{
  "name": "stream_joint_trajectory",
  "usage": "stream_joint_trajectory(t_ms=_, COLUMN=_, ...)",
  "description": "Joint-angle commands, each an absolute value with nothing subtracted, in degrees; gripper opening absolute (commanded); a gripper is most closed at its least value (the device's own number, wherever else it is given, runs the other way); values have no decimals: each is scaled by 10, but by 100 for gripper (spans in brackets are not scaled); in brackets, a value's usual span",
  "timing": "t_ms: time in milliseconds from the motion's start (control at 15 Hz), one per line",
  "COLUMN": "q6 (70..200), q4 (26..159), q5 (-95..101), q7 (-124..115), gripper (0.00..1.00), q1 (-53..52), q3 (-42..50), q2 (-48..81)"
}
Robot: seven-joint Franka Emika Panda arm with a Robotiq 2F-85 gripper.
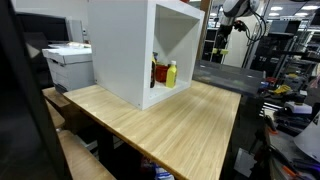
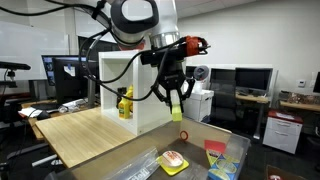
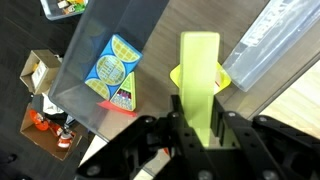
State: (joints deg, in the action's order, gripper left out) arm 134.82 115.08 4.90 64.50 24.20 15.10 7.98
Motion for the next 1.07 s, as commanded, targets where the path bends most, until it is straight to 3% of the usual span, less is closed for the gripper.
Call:
stream_joint_trajectory(t_ms=0, q6=1339, q4=1147, q5=41, q7=649, gripper=7, q1=234, q3=158, q2=75)
stream_joint_trajectory(t_ms=1000, q6=1267, q4=1148, q5=44, q7=659, gripper=7, q1=214, q3=164, q2=1)
